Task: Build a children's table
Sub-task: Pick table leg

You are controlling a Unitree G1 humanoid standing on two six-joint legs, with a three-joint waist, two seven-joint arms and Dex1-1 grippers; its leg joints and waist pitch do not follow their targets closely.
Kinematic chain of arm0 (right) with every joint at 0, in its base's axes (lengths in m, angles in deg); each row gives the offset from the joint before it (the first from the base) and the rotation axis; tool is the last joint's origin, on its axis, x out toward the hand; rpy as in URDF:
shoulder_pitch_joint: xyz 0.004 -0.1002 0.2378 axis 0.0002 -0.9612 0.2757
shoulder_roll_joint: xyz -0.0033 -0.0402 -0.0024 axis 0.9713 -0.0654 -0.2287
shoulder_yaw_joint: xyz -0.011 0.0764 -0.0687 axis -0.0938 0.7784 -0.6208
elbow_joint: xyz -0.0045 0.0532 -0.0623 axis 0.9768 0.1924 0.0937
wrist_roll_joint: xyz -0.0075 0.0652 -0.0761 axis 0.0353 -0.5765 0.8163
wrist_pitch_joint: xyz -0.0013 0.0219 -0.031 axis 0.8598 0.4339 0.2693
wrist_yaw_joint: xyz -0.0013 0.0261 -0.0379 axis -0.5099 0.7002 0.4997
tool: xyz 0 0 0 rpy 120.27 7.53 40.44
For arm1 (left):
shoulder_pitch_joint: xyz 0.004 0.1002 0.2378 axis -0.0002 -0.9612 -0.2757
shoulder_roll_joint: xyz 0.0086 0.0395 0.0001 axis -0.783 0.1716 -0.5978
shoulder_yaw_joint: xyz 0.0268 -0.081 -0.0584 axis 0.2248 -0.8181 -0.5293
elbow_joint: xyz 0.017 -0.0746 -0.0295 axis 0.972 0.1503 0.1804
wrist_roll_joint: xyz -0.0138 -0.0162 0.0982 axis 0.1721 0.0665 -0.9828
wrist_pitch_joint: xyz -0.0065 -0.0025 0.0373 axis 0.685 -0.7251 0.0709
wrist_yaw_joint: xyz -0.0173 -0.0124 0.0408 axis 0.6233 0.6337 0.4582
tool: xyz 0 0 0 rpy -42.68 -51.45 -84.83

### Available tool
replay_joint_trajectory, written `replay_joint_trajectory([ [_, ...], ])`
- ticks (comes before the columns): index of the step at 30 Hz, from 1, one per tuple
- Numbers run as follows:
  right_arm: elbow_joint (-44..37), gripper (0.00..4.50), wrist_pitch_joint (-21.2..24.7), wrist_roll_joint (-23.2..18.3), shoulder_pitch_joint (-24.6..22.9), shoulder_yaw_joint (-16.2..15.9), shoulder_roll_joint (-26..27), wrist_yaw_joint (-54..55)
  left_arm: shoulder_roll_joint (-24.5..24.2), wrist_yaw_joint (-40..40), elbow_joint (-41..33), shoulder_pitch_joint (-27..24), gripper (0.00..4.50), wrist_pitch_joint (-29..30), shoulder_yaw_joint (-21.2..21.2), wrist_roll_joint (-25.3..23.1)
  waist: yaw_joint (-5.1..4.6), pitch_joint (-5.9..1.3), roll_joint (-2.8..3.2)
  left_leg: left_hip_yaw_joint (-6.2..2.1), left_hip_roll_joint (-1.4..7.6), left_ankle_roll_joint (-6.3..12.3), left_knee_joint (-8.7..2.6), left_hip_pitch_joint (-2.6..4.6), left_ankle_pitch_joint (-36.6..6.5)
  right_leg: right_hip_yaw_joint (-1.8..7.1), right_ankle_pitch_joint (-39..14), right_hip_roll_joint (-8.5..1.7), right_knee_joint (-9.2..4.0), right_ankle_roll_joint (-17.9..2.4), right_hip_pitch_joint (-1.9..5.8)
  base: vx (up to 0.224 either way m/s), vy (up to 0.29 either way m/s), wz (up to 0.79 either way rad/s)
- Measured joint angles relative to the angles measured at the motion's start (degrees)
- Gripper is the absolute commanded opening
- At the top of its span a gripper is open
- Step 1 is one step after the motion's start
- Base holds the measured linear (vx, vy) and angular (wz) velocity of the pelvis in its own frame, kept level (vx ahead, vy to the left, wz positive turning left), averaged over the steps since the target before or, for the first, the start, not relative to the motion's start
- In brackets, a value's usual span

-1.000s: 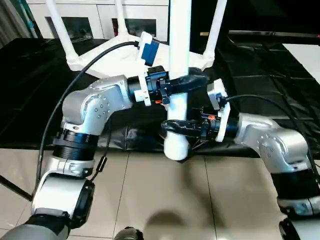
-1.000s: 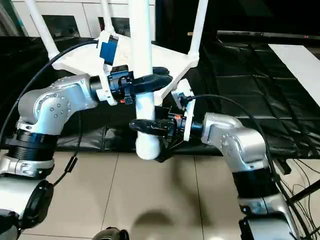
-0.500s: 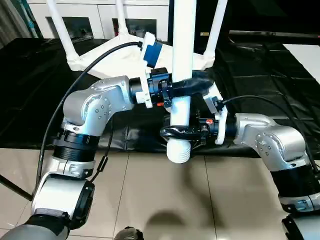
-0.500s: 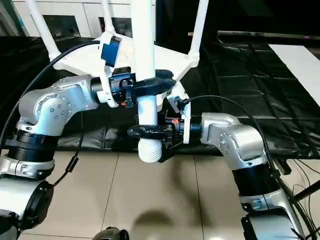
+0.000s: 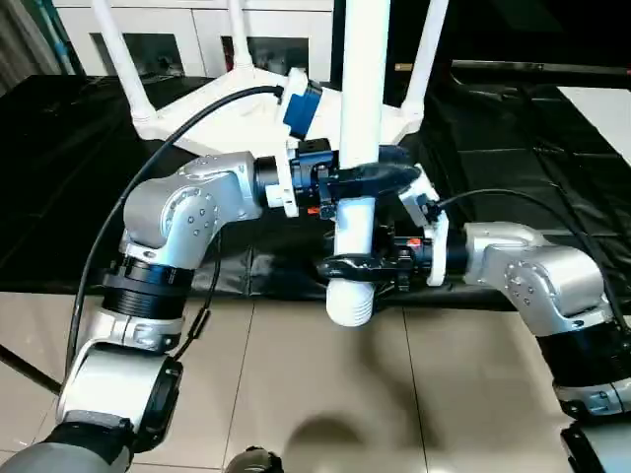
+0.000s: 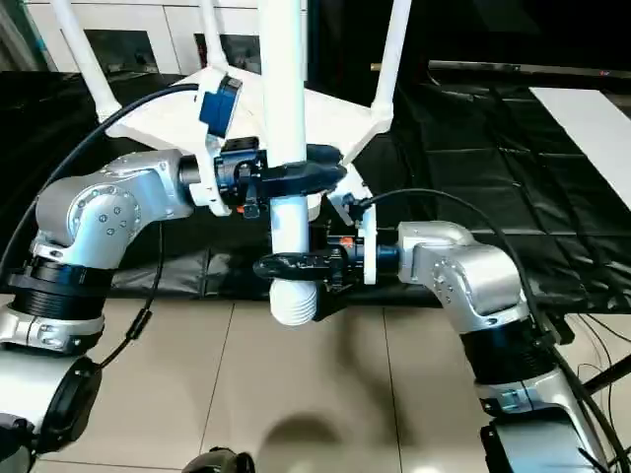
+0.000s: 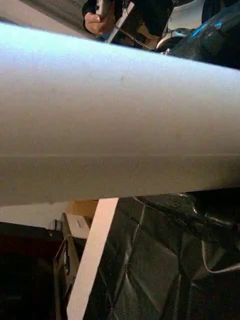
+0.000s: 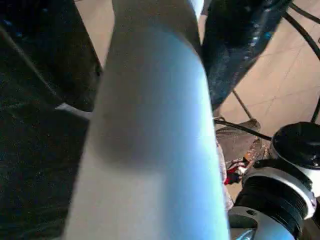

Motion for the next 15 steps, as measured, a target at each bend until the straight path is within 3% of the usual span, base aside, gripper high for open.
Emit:
replay_joint_trajectory([
  [6,0.2,3.01,0.0,0.0,0.0,-0.2,0.0,-0.6,0.0,0.0,0.0,0.0,1.81,0.0,0.4,0.0,0.01,0.0,0.0,0.0,0.0,0.0,0.01,0.0,0.0,0.0,0.0,0.0,0.0,0.0,0.0,0.0,0.0,0.0],
  [8,0.2,2.68,0.0,-0.1,0.0,-0.2,0.0,-0.6,0.0,-0.2,0.0,0.0,1.81,0.0,0.4,0.0,0.01,0.0,0.0,0.0,0.0,0.01,0.01,0.0,0.0,0.0,0.0,0.0,0.0,0.0,0.0,0.0,0.0,0.0],
  [11,0.2,2.63,0.2,-0.4,0.0,-0.3,0.3,-1.1,0.0,-0.1,0.0,0.0,1.81,0.0,0.3,0.0,-0.01,0.0,0.0,0.0,0.0,0.01,0.02,0.0,0.0,0.0,0.0,0.0,0.01,0.0,0.0,0.0,0.0,0.0],
  [12,0.2,2.33,0.2,-0.4,0.0,-0.3,0.3,-1.2,0.0,-0.2,0.0,0.0,1.81,0.0,0.3,0.0,0.01,0.0,0.0,0.0,0.0,0.01,0.02,0.0,0.0,0.0,0.0,0.0,0.01,0.0,0.0,0.0,0.0,0.0],
  [15,0.2,2.24,0.3,-0.7,0.0,-0.4,0.4,-1.5,0.0,-0.1,0.0,0.0,1.81,0.0,0.2,0.0,0.02,0.0,0.0,0.0,0.0,0.01,0.03,0.0,0.0,0.0,0.0,0.0,0.01,0.0,0.01,0.0,0.0,0.0],
])
